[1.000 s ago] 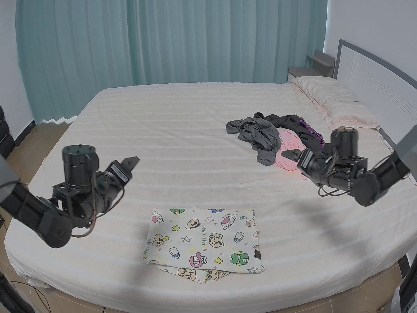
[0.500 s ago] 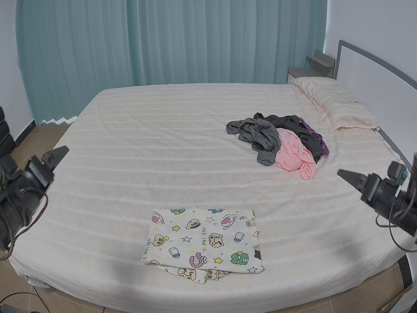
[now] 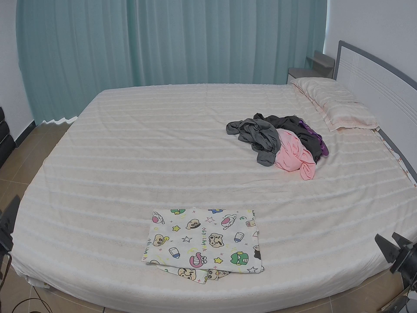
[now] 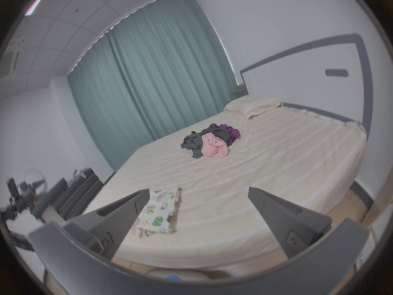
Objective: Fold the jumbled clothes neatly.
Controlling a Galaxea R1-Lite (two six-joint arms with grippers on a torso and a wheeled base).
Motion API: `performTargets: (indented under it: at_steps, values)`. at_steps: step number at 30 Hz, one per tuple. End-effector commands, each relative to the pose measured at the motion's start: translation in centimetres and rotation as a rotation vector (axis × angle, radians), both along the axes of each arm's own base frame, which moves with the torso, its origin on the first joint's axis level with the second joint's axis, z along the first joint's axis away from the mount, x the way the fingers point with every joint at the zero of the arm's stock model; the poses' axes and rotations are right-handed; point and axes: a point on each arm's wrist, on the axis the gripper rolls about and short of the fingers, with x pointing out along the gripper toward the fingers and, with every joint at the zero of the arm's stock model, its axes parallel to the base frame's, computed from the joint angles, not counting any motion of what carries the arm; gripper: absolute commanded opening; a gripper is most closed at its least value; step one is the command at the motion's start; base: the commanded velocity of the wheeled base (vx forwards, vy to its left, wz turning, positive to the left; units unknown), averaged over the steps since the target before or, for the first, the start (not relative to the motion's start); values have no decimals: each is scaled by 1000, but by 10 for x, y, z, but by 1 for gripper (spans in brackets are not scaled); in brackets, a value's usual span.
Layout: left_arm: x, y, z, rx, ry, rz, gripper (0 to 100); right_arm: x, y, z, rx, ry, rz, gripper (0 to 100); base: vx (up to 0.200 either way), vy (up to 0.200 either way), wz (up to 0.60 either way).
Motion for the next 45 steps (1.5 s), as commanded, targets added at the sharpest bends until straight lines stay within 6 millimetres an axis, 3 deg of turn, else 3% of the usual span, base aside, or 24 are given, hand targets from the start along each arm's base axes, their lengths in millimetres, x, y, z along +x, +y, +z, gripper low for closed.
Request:
performTargets:
  at_steps: [1,5,9,18,26,30,37,45]
  values:
    - [-57,10,-37,248,-34,128,100,-54,-7,-25,-268,-176,-23,100,0,0,0]
    - [-65,6,-42,335,-14,229,100,-58,-5,-25,-329,-190,-87,100,0,0,0]
    - [-71,5,-50,402,-22,219,100,-60,-5,-25,-371,-223,-82,100,0,0,0]
    - [-49,4,-94,424,28,132,100,-62,-1,-28,-335,-281,100,100,0,0,0]
    - [-48,1,-94,403,-25,-11,100,-61,2,-28,-312,-322,220,100,0,0,0]
    - [-47,-3,-94,375,-60,-172,100,-60,2,-28,-329,-359,222,100,0,0,0]
    - [-47,-4,-100,286,-14,-215,100,-60,2,-28,-320,-356,221,100,0,0,0]
    - [-47,-4,-100,316,-18,-211,100,-60,2,-28,-294,-350,219,100,0,0,0]
